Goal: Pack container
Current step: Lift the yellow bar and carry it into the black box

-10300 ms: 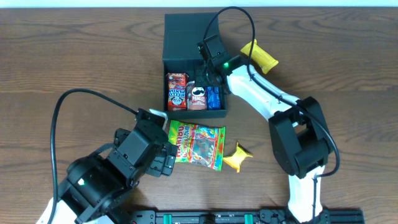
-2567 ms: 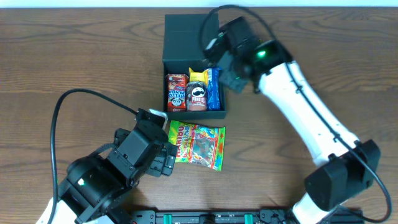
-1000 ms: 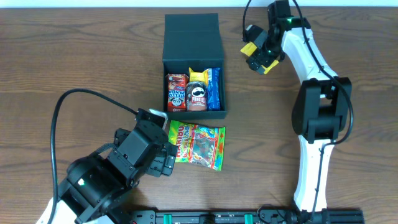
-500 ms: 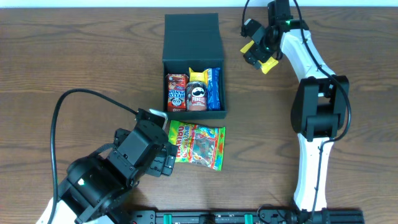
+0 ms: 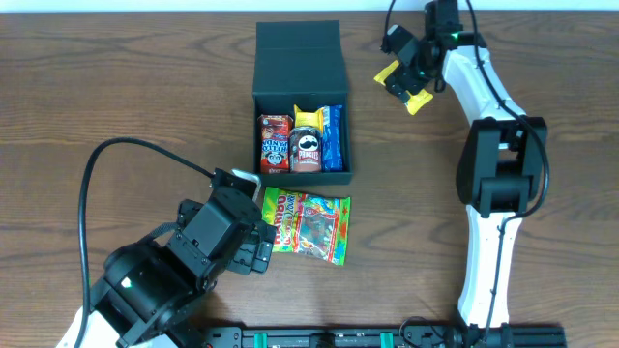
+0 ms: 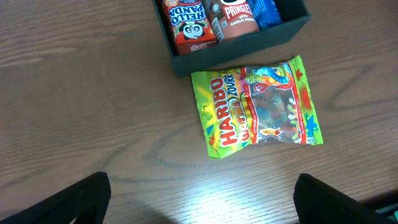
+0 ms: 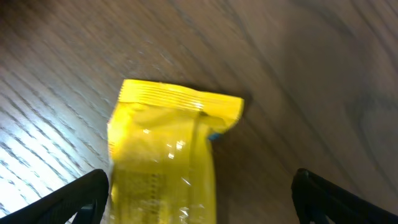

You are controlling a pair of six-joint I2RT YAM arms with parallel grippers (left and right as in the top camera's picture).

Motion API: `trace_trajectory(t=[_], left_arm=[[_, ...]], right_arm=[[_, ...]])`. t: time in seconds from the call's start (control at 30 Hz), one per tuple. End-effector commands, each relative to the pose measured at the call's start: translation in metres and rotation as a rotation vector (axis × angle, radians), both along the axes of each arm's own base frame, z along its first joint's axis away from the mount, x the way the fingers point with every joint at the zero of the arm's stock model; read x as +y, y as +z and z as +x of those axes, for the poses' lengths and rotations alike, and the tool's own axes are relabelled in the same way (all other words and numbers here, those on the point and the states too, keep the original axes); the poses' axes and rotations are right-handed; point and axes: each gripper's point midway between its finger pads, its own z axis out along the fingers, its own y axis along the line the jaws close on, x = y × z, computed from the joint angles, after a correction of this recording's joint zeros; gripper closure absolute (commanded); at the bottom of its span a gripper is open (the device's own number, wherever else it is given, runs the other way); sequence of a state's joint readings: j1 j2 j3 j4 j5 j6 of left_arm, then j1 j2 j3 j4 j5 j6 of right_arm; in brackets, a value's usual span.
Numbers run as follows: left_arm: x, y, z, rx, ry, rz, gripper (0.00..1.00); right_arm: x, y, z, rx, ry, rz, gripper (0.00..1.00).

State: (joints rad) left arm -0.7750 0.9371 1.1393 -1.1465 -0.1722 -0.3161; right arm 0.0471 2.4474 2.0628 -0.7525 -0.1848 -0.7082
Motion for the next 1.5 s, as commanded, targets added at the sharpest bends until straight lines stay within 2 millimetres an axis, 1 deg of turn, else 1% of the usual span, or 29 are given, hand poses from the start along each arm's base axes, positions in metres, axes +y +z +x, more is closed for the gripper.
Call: trace_trajectory(t=[0.0,0.17,0.27,0.4,0.7,0.8,1.0,1.1,1.3,1.47], left_arm=[[0.003,0.0,0.002,-0.01,0.003,0.018,0.05],[0.003,0.0,0.002,-0.01,0.003,0.018,0.05],[0.003,0.0,0.002,-0.01,0.003,0.018,0.05],[0.003,0.0,0.002,-0.01,0.003,0.018,0.05],[0.003,0.0,0.002,-0.01,0.003,0.018,0.05],[0.003,0.0,0.002,-0.01,0.003,0.018,0.05],[0.003,0.0,0.002,-0.01,0.003,0.018,0.05],[0.003,0.0,0.002,-0.01,0.003,0.018,0.05],[0.003,0.0,0.002,-0.01,0.003,0.018,0.05],[0.003,0.0,0.002,-0.01,0.003,0.018,0.05]], right_arm=[[-0.001,-0.009,0.002,0.023,-0.026,0.072,0.05],[0.002,-0.018,0.0,0.046,-0.039,0.105,0.05],[0.01,-0.02,-0.003,0.058,-0.022,0.129,0.06],[0.012,-0.021,-0.003,0.06,-0.019,0.13,0.09],[0.012,-0.024,-0.011,0.093,-0.022,0.128,0.25],[0.01,-0.026,-0.015,0.114,-0.027,0.119,0.39],[0.011,-0.028,-0.021,0.141,-0.031,0.115,0.44],[0.016,-0.028,-0.022,0.141,-0.024,0.108,0.52],[0.033,-0.025,-0.025,0.146,-0.011,0.111,0.67],[0.04,-0.023,-0.026,0.156,-0.033,0.123,0.66]])
